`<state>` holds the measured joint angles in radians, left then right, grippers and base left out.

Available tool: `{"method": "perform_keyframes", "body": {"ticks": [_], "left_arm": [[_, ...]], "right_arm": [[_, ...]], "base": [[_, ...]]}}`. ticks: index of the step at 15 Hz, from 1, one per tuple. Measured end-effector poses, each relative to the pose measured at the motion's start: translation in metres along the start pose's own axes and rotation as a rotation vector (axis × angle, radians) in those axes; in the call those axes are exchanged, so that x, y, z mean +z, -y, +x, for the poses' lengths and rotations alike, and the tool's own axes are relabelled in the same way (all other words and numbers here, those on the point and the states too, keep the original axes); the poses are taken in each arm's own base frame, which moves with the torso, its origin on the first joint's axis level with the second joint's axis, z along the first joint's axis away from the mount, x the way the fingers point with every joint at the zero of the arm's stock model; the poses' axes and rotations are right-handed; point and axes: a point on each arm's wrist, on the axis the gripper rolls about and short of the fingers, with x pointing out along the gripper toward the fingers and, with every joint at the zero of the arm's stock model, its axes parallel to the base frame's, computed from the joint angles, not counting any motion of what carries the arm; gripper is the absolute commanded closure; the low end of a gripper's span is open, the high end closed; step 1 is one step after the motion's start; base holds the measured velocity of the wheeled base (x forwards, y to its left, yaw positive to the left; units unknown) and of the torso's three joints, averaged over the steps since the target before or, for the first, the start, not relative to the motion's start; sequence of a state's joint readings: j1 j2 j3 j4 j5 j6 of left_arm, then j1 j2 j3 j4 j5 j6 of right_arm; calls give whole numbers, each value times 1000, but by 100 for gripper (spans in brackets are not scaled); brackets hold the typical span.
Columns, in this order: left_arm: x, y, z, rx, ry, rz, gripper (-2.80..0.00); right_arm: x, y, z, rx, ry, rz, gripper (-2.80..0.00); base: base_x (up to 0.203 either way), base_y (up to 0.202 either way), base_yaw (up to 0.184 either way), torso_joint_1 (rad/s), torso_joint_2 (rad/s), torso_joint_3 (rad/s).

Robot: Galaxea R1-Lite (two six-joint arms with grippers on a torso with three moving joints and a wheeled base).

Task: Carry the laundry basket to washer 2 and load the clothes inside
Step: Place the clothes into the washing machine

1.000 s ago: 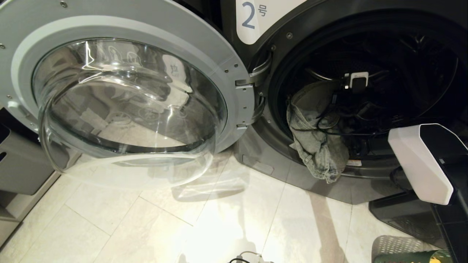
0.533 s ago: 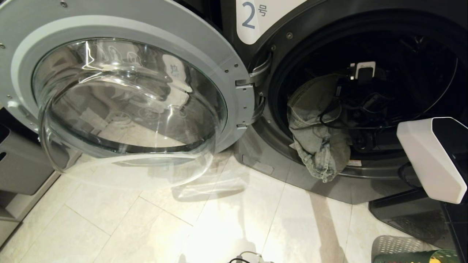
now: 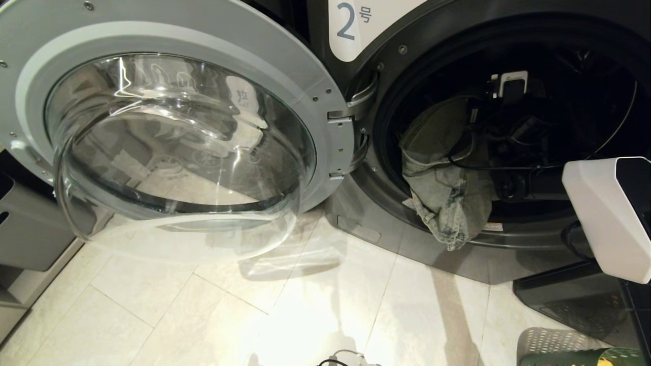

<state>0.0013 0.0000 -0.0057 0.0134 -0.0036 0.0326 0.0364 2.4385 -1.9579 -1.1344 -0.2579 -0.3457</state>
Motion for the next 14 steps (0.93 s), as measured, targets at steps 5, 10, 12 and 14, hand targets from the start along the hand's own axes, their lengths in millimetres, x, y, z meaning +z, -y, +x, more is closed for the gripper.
{"method": "perform_keyframes", "body": {"ticks": [5,10,12,14], "left_arm": [[0,0,0,-1,0,1,0],[0,0,0,-1,-1,4,0],[0,0,0,-1,-1,4,0],[0,0,0,-1,-1,4,0]], "right_arm": [[5,2,1,-7,36,-9,-280],[-15,-1,-13,45,-35,-33,-280],[-33,-5,-30,105,-140,-55,-280],[-49,-8,-50,175,-243,-66,-280]], "base": [[0,0,0,0,0,0],[0,0,0,0,0,0],[0,0,0,0,0,0],[0,0,0,0,0,0]]}}
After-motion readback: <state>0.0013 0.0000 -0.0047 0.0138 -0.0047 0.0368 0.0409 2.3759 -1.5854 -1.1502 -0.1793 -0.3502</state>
